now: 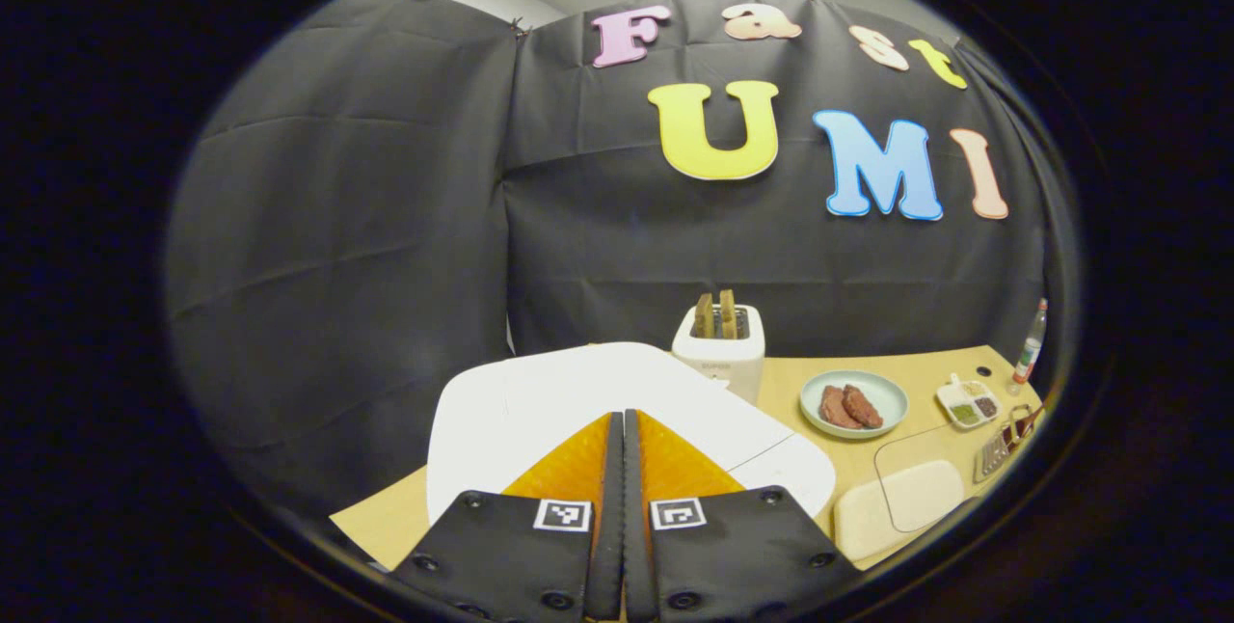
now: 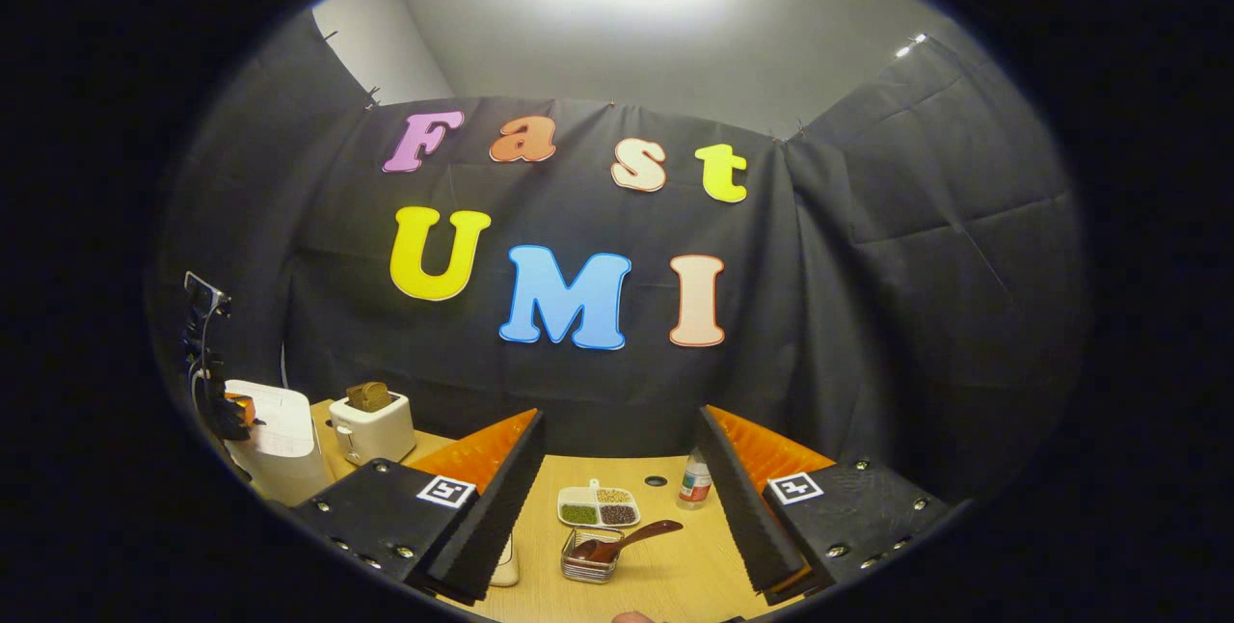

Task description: Close the left gripper, press the button to open the rice cooker; take a wooden spoon from the chopstick holder with the right hand, scoop a spoonful of rice and pour it into the rice cooker, then put the wooden spoon back into the chopstick holder.

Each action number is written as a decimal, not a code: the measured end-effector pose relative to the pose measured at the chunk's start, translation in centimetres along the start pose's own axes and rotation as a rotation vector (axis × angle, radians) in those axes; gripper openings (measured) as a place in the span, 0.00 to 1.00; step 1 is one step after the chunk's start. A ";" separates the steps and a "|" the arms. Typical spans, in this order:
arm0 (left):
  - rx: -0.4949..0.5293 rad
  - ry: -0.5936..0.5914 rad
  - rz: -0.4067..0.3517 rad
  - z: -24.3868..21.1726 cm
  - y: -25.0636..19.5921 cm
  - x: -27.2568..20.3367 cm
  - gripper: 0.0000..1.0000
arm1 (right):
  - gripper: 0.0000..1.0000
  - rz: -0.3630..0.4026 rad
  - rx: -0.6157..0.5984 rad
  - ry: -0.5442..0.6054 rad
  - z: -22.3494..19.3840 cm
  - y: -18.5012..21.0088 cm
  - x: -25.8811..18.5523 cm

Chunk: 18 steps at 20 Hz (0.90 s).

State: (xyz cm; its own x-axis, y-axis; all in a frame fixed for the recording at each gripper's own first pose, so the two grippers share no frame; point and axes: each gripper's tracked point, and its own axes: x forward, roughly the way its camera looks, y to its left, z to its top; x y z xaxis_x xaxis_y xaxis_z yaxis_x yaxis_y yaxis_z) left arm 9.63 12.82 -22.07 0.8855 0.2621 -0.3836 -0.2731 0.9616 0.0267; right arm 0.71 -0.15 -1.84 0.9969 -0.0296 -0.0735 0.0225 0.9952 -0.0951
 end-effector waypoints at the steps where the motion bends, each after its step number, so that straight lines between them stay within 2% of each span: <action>1: 0.000 0.017 0.001 -0.7 0.1 0.2 0.11 | 0.95 0.003 -0.005 0.000 0.0 0.1 0.0; 8: 0.046 0.005 0.049 -1.6 0.2 0.2 0.09 | 0.95 0.022 -0.010 0.007 -0.3 0.7 0.4; 12: -0.022 0.006 0.014 -1.6 0.2 0.0 0.10 | 0.95 0.031 0.006 0.008 -0.5 0.9 0.7; 16: 0.073 0.011 0.030 -1.1 0.2 0.1 0.09 | 0.95 0.036 0.021 -0.001 -0.3 0.8 1.1; 18: 0.073 -0.020 0.044 0.8 0.4 -0.1 0.08 | 0.95 0.040 0.027 -0.007 -0.1 1.0 1.3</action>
State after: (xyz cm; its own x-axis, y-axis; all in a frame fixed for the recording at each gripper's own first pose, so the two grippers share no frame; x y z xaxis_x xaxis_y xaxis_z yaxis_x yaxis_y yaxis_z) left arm 9.68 13.22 -21.29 0.8806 0.3055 -0.3621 -0.2847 0.9522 0.1109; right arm 2.03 0.78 -2.16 0.9975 0.0108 -0.0694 -0.0153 0.9978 -0.0652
